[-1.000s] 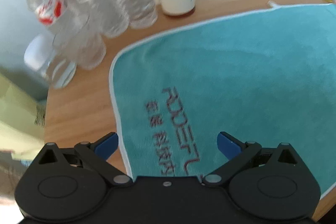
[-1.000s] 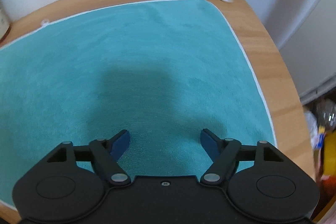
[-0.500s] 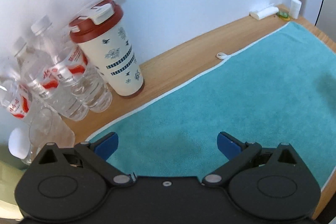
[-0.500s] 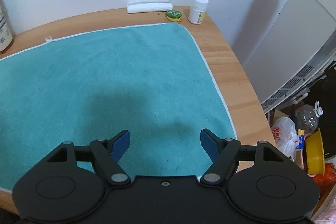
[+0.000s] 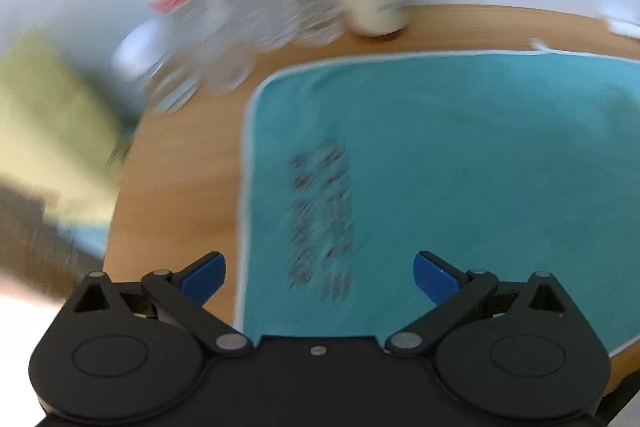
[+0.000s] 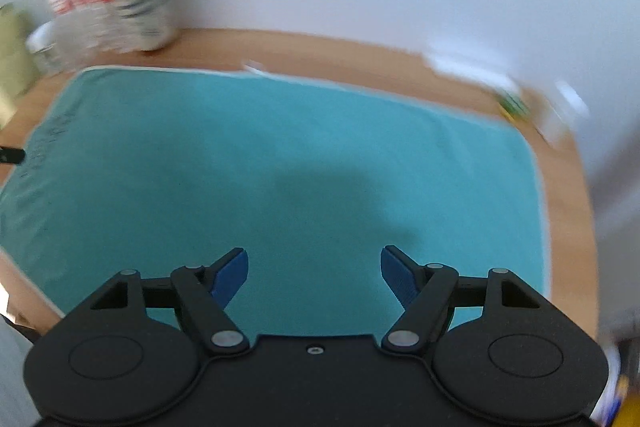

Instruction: Fold towel

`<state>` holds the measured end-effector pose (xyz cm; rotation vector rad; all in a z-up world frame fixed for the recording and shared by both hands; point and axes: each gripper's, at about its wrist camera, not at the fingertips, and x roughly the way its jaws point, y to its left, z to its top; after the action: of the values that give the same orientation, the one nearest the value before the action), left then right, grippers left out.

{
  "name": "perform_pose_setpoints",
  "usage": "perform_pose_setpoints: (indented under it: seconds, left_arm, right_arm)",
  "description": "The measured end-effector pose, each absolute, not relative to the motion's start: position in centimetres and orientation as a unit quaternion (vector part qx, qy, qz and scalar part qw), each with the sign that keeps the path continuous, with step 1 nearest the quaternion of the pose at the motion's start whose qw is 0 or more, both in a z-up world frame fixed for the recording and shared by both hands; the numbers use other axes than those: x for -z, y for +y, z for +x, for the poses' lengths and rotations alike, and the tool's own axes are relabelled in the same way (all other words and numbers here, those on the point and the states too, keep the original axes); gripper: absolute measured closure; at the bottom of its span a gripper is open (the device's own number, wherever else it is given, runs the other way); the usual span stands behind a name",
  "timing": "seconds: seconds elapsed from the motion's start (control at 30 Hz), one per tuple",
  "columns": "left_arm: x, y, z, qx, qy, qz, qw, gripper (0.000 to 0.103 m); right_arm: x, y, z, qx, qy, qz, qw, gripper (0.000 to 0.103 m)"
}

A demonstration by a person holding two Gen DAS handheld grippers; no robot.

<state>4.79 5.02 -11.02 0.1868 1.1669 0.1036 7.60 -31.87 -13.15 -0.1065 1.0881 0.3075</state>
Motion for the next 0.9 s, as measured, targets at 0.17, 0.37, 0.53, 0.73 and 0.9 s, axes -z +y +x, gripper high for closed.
perform_pose_setpoints:
  seconds: [0.17, 0.37, 0.53, 0.73, 0.9]
  left_arm:
    - [11.6, 8.5, 2.3, -0.121, 0.558, 0.003, 0.821, 0.001]
    - [12.6, 11.5, 0.5, -0.174, 0.551, -0.072, 0.813, 0.001]
    - [13.7, 13.0, 0.8, -0.192, 0.543, -0.091, 0.812, 0.001]
    - [14.9, 14.9, 1.3, -0.211, 0.538, -0.139, 0.804, 0.001]
    - [15.2, 15.7, 1.3, -0.209, 0.535, -0.149, 0.805, 0.001]
  right_arm:
    - [11.4, -25.2, 12.8, -0.242, 0.481, -0.069, 0.840, 0.026]
    - [9.3, -14.9, 18.2, -0.343, 0.441, -0.096, 0.824, 0.026]
    - [9.9, -8.5, 21.2, -0.388, 0.446, -0.133, 0.795, 0.052]
    - [11.3, -3.8, 23.1, -0.414, 0.468, -0.157, 0.765, 0.065]
    - [12.9, -2.0, 24.1, -0.399, 0.487, -0.152, 0.762, 0.064]
